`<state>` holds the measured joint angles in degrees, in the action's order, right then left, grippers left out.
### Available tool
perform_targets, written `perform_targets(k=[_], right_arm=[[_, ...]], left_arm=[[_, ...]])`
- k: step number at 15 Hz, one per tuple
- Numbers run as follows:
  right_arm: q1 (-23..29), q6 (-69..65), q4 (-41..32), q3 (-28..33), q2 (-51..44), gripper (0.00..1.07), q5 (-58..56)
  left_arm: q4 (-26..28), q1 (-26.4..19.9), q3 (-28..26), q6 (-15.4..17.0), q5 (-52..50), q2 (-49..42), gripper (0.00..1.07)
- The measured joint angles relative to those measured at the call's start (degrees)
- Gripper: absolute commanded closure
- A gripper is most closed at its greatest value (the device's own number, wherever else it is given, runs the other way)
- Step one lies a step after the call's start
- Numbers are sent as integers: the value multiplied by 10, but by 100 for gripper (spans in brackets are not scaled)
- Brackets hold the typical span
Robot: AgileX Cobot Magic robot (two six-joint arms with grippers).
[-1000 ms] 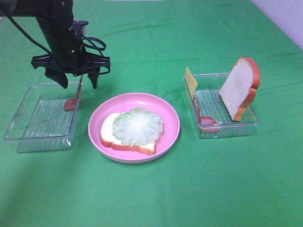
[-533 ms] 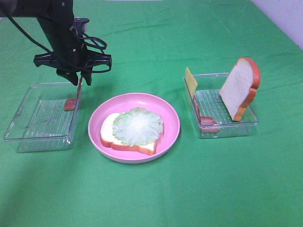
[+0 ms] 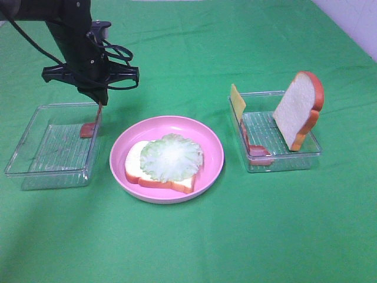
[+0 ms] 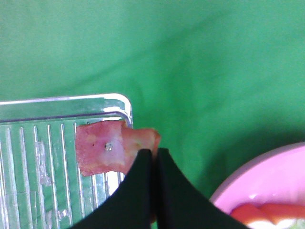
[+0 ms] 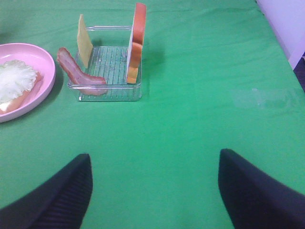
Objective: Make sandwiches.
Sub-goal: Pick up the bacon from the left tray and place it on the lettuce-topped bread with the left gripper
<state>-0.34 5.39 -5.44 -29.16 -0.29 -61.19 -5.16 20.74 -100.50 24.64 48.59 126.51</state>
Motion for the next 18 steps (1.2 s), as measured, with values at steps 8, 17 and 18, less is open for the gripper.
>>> perform_targets(k=[8, 17, 18], right_arm=[[0, 0, 0, 0, 0, 37, 0], [0, 0, 0, 0, 0, 37, 0], [0, 0, 0, 0, 0, 37, 0]], left_arm=[[200, 2, 0, -126, 42, -138, 107], [295, 107, 0, -186, 54, -75, 107], [295, 111, 0, -186, 57, -68, 107]])
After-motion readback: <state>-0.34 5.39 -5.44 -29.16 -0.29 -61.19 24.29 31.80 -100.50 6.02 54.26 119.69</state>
